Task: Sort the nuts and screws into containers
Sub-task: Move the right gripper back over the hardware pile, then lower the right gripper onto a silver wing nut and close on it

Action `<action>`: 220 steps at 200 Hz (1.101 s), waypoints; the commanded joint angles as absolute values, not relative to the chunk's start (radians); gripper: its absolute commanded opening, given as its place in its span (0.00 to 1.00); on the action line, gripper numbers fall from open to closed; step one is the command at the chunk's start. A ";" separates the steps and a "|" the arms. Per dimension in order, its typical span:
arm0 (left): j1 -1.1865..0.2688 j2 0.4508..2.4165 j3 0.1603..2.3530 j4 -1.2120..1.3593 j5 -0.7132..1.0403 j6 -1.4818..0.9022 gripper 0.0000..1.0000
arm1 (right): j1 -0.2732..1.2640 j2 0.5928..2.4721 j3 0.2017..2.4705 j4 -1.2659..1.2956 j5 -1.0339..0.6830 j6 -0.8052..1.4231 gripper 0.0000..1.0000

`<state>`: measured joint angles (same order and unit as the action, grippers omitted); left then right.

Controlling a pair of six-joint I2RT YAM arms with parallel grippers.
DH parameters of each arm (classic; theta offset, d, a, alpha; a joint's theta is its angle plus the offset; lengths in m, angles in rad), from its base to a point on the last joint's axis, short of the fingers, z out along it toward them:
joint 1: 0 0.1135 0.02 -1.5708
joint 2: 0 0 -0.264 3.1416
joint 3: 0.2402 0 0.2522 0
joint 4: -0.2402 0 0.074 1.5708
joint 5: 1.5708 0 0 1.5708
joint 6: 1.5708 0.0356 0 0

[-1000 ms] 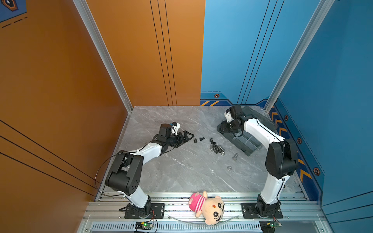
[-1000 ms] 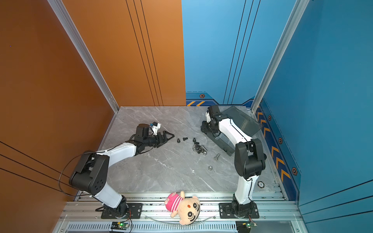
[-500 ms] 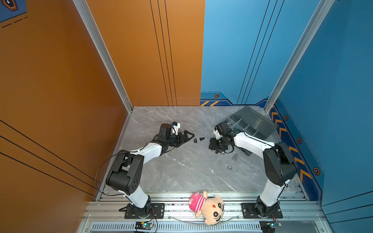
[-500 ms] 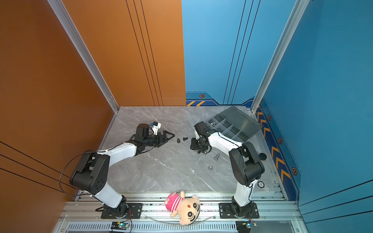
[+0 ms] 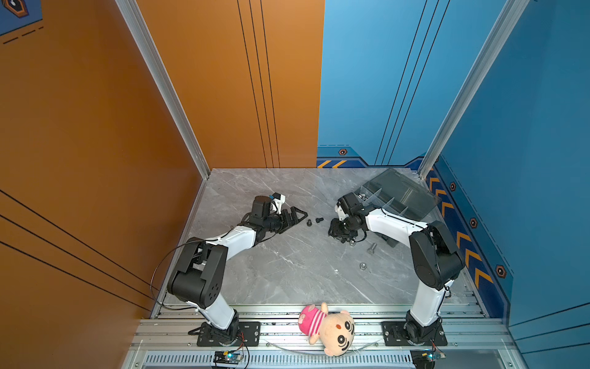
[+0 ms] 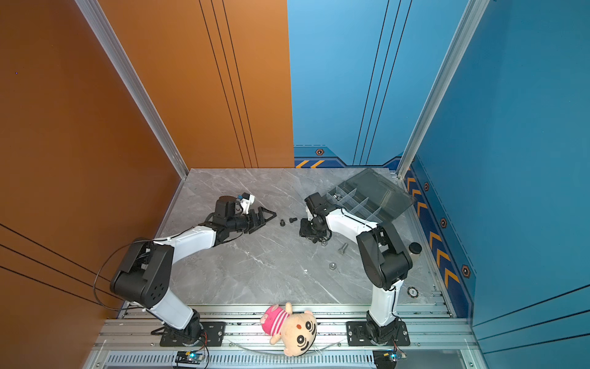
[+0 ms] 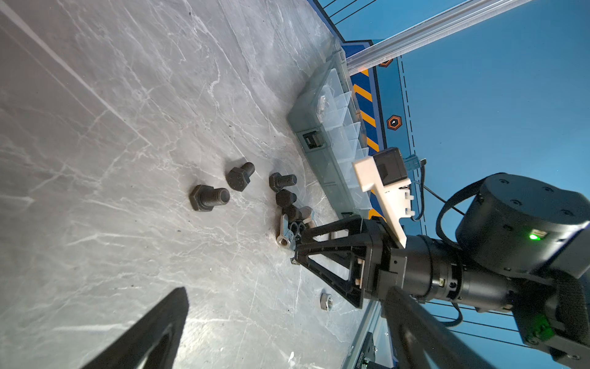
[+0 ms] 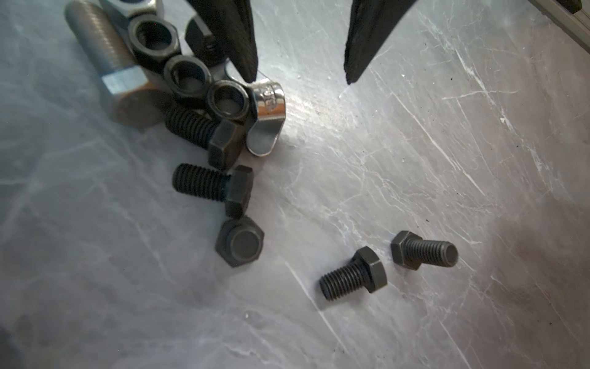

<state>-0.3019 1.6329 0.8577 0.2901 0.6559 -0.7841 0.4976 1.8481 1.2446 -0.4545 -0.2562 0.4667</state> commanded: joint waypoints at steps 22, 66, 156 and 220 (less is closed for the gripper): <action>-0.298 1.651 0.851 0.309 0.673 -0.788 0.98 | 0.502 1.886 1.287 -0.503 -0.212 0.424 0.48; -0.298 1.653 0.850 0.310 0.670 -0.787 0.98 | 0.503 1.916 1.302 -0.514 -0.197 0.404 0.47; -0.299 1.651 0.844 0.309 0.666 -0.787 0.98 | 0.531 1.936 1.291 -0.494 -0.215 0.412 0.47; -0.298 1.651 0.842 0.310 0.667 -0.785 0.98 | 0.545 1.950 1.297 -0.490 -0.190 0.426 0.47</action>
<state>-0.3019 1.6444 0.8520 0.2966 0.6559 -0.7841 0.5400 1.9373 1.2762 -0.4786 -0.2264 0.4191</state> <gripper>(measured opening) 0.976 0.472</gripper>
